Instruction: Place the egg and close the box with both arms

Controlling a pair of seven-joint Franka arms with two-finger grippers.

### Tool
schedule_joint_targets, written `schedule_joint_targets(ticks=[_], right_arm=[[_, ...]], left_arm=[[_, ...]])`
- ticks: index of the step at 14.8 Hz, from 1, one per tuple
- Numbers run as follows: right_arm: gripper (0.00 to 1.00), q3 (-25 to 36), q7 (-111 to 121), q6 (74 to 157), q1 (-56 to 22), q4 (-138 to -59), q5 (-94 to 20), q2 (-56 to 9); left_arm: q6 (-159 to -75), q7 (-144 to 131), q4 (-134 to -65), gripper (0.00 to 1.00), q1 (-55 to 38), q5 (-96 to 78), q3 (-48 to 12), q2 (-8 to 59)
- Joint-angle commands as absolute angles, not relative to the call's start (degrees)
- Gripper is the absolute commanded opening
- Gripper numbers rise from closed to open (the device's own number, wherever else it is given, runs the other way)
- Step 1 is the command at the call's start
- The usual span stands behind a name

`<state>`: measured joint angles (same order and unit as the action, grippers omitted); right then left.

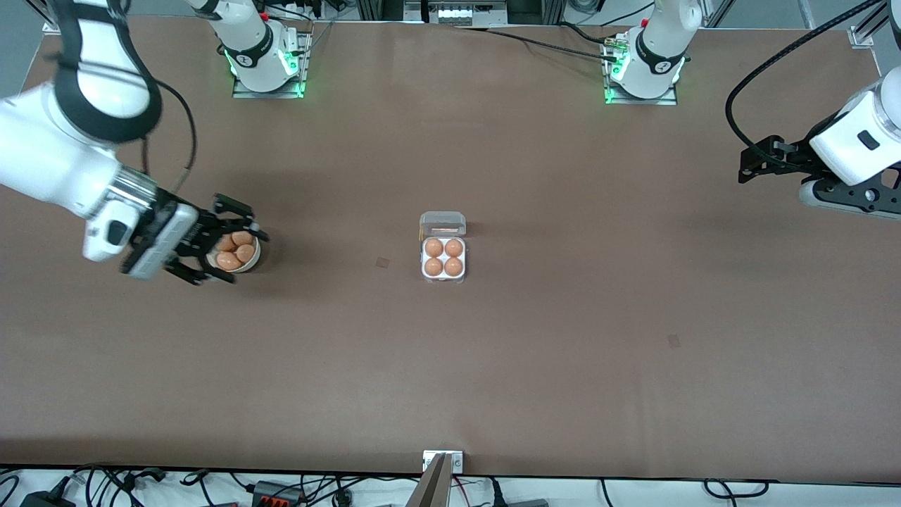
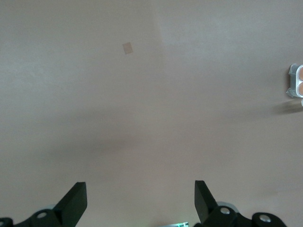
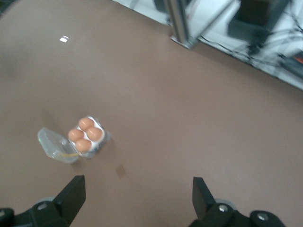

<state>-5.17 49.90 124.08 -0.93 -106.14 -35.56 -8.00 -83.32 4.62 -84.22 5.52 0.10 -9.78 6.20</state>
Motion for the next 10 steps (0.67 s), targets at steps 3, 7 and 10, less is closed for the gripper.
schedule_joint_targets(ticks=[3, 7, 10], right_arm=[[1.0, -5.71, 29.75, 107.62, 4.82, -98.55, -17.54, -6.59], [1.0, -5.71, 4.09, 99.16, 5.1, -96.07, 1.56, -4.05], [1.0, -4.23, 2.73, 92.39, 7.2, -90.1, 1.06, -4.39]], left_arm=[[-82.27, 4.57, -83.32, 1.0, 5.36, 0.88, -10.11, 7.73], [-82.0, 4.39, -83.32, 0.73, 4.92, 0.88, -10.2, 8.44], [-80.42, 4.57, -83.32, 0.29, 4.83, 0.7, -10.28, 8.53]])
